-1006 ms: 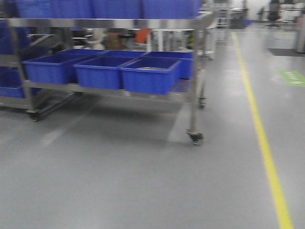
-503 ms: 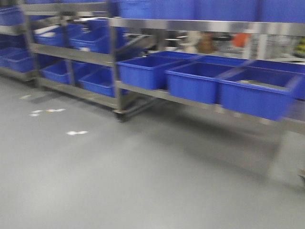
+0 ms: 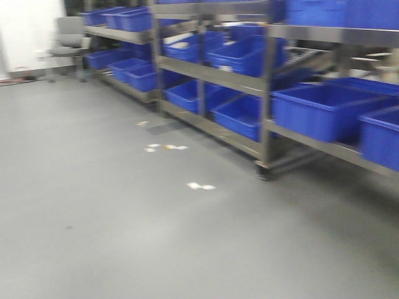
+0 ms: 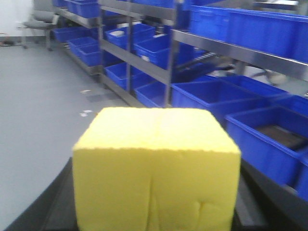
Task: Place yellow foam block on left shelf second layer
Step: 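Drive the base up to the shelf of blue bins, then move the held cube over a blue bin with the right gripper, then lower the cube into the bin and open the right gripper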
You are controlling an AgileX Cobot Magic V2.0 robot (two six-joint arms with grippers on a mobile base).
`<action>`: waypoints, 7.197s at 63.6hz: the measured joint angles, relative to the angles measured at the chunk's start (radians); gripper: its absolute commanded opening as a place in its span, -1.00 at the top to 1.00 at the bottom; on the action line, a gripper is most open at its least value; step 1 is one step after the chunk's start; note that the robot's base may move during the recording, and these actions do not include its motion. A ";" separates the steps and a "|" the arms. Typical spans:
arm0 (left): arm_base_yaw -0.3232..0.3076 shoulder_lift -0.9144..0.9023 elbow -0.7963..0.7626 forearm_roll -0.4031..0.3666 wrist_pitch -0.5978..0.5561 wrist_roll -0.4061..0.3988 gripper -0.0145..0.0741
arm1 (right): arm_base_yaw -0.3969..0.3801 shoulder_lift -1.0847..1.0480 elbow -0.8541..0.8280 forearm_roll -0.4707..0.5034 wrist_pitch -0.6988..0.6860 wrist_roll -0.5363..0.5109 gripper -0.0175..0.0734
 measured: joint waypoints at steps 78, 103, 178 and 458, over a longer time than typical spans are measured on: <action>0.000 0.000 0.000 0.000 0.000 0.000 0.39 | 0.000 0.000 0.000 0.000 0.000 0.000 -0.46; 0.000 0.000 0.000 0.000 0.000 0.000 0.39 | 0.000 0.000 0.000 0.000 0.000 0.000 -0.46; 0.000 0.000 0.000 0.000 0.000 0.000 0.39 | 0.000 0.000 0.000 0.000 0.000 0.000 -0.46; 0.000 0.000 0.000 0.000 0.000 0.000 0.39 | 0.000 0.894 -0.386 0.000 -0.217 0.087 -0.74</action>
